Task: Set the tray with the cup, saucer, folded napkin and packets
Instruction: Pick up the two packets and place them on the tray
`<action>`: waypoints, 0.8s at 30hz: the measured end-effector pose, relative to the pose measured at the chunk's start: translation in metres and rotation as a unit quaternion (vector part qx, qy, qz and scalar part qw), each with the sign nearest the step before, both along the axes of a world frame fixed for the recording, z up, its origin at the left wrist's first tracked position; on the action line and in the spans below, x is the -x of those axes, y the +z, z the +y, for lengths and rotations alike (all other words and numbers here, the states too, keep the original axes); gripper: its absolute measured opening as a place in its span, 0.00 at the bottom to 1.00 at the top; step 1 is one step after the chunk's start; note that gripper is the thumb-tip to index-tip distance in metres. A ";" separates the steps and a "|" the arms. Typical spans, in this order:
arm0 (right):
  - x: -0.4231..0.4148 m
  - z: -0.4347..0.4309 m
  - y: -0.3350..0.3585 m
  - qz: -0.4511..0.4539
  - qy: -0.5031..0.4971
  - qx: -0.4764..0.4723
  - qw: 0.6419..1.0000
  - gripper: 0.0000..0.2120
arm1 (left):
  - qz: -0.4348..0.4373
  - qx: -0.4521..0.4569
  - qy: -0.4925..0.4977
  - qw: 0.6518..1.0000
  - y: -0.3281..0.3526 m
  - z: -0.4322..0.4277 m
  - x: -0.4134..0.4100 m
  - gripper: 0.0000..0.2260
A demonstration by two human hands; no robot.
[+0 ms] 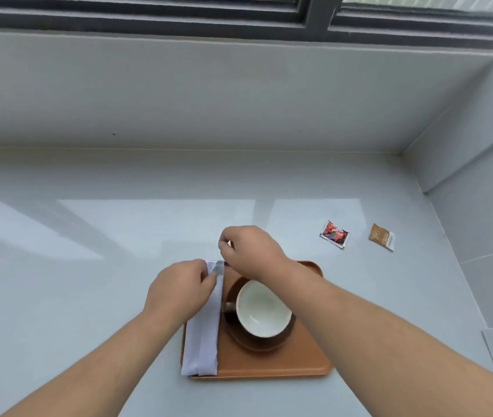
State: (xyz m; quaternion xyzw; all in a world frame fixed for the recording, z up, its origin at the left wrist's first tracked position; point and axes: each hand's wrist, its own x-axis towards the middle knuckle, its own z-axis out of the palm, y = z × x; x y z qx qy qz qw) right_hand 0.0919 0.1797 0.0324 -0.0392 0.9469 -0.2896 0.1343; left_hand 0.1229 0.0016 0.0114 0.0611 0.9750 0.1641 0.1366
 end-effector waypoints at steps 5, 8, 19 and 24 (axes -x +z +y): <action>-0.017 0.141 -0.002 0.053 -0.141 -0.045 0.988 0.09 | -0.007 -0.056 -0.095 0.994 0.009 0.127 0.041 0.08; -0.031 0.226 -0.015 0.019 -0.211 -0.104 0.972 0.15 | -0.034 -0.060 -0.142 0.987 0.001 0.204 0.050 0.13; -0.028 0.351 -0.061 -0.159 -0.370 -0.114 0.908 0.32 | -0.122 0.014 -0.012 0.992 -0.036 0.327 0.075 0.30; -0.017 0.342 -0.057 -0.161 -0.335 -0.048 0.927 0.09 | -0.180 -0.034 -0.059 0.981 -0.035 0.322 0.084 0.12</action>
